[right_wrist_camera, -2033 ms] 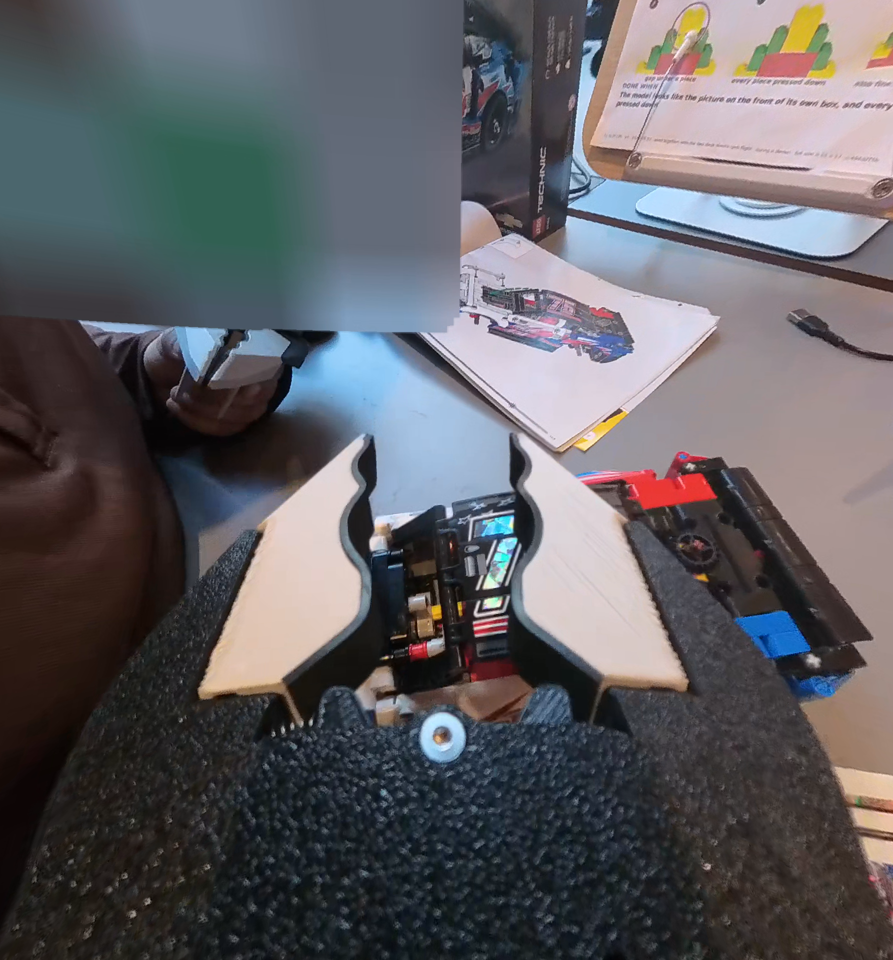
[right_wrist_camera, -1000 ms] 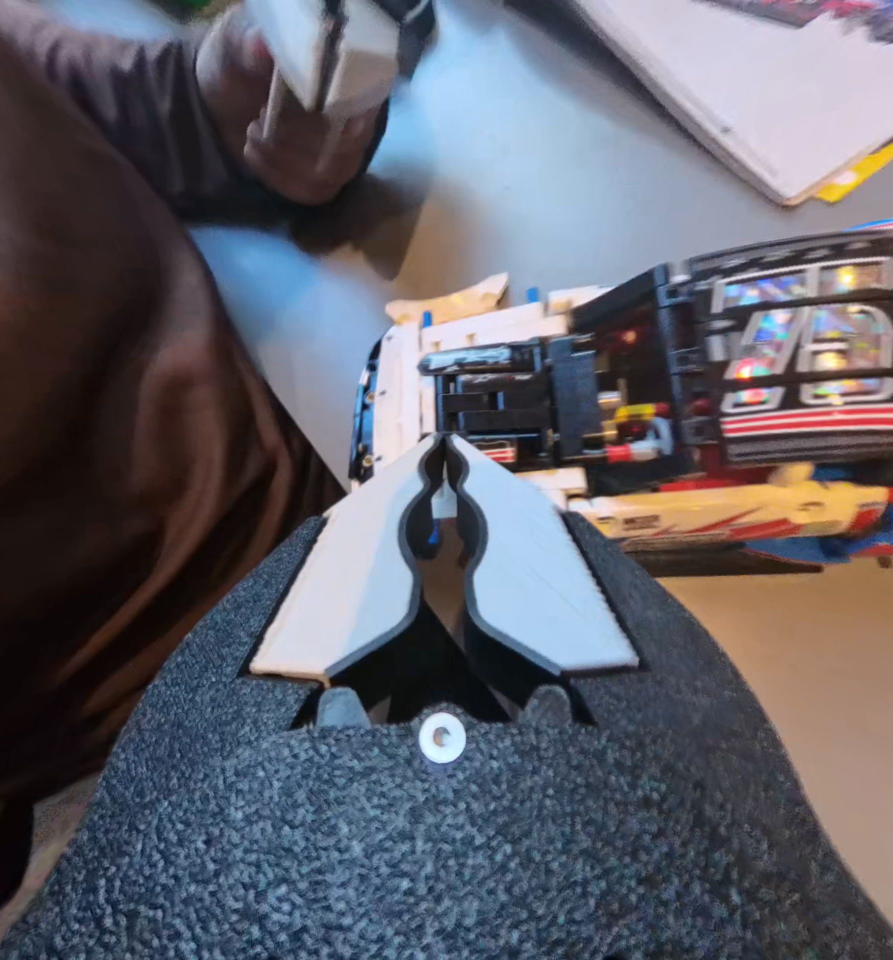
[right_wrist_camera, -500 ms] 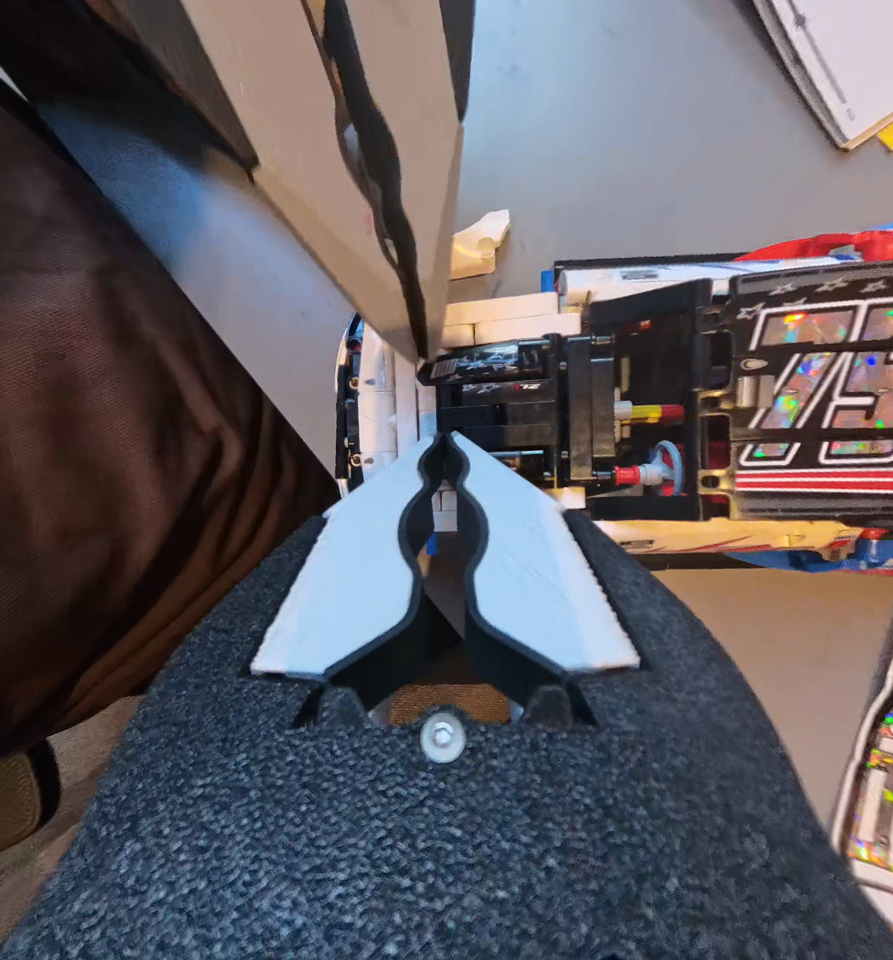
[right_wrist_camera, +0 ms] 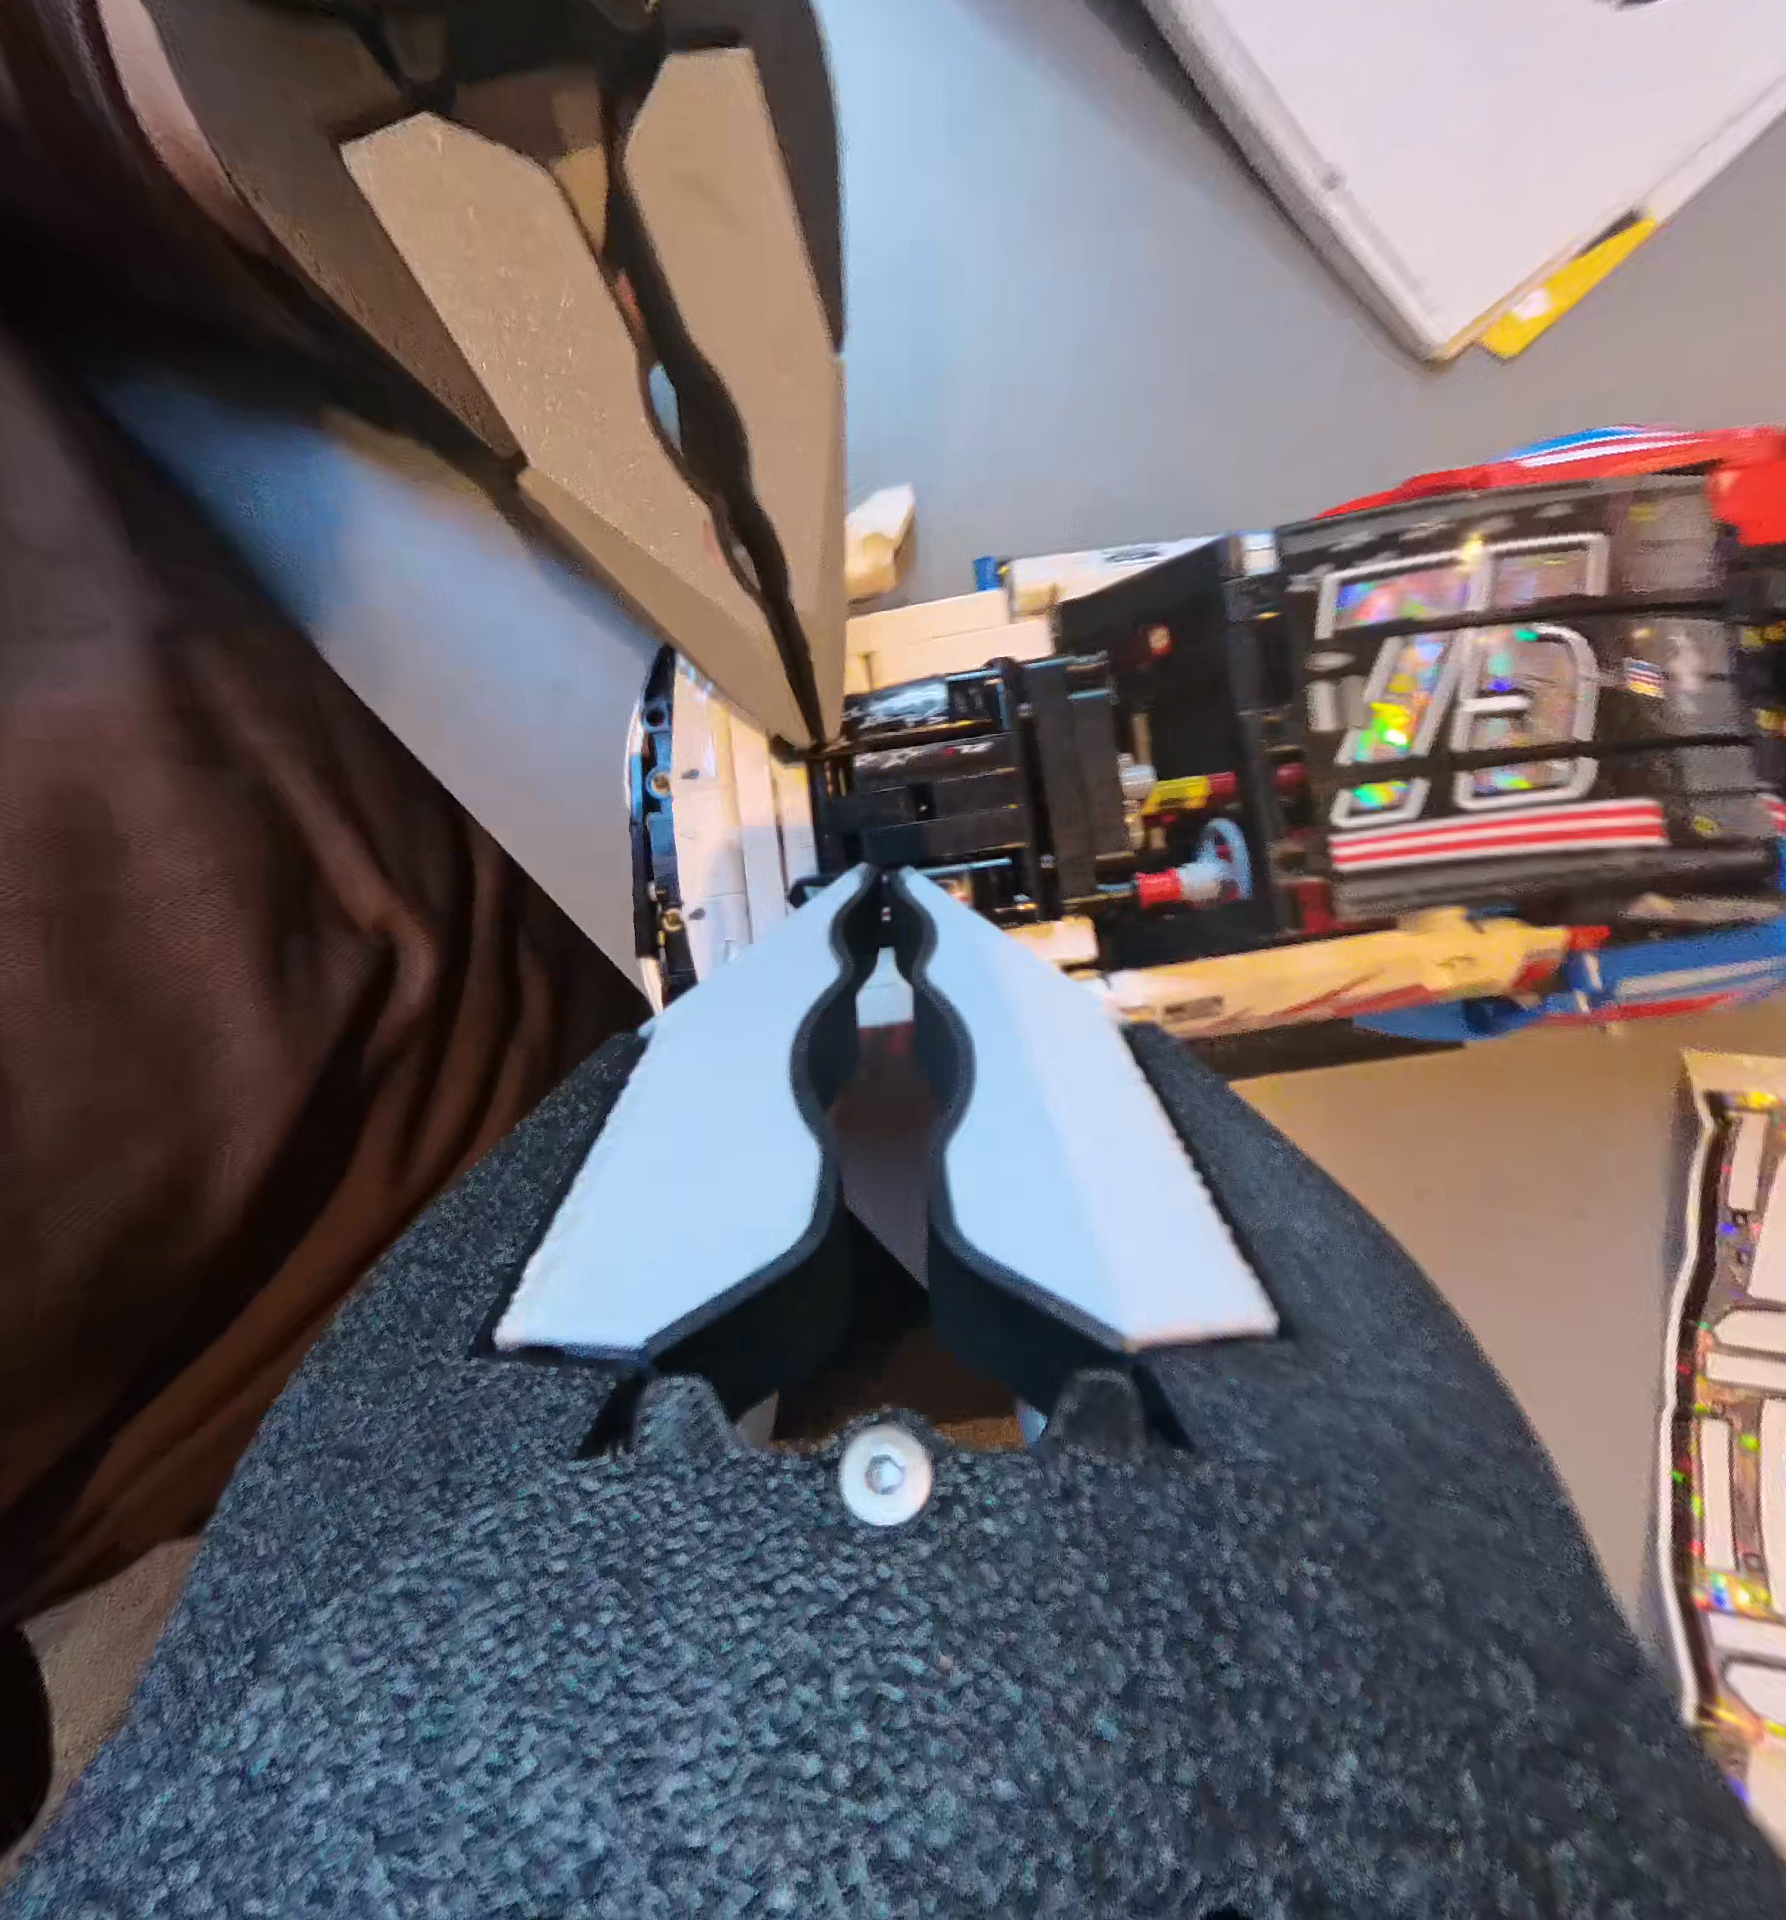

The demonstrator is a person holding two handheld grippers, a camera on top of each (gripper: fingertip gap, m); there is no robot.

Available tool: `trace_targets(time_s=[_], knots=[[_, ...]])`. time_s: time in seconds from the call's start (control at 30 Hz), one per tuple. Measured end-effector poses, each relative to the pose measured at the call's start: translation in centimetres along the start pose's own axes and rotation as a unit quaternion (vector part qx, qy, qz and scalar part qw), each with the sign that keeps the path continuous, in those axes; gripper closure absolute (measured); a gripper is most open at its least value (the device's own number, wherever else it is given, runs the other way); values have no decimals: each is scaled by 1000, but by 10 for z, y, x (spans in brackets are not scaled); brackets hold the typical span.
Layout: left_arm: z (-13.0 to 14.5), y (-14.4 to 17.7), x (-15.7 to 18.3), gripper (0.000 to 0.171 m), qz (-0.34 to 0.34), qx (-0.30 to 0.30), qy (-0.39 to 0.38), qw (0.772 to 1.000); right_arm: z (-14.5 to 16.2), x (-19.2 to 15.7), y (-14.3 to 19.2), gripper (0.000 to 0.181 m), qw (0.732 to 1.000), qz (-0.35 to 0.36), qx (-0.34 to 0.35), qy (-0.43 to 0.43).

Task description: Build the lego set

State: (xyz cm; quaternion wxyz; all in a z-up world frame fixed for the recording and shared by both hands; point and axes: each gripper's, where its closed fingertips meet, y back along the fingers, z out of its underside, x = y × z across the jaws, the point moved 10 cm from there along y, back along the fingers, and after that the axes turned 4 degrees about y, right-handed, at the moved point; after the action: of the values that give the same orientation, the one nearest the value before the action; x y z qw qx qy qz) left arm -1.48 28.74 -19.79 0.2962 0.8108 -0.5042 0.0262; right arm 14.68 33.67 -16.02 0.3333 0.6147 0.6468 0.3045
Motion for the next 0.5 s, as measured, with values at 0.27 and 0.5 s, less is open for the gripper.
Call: trace_targets(time_s=[0.27,0.5], knots=[[18,36,-5,171,-19,51,58,997,34,24,43,175,982,107,123,-93],[49,66,-2,171,-74,100,97,988,60,30,47,159,955,102,244,-135]])
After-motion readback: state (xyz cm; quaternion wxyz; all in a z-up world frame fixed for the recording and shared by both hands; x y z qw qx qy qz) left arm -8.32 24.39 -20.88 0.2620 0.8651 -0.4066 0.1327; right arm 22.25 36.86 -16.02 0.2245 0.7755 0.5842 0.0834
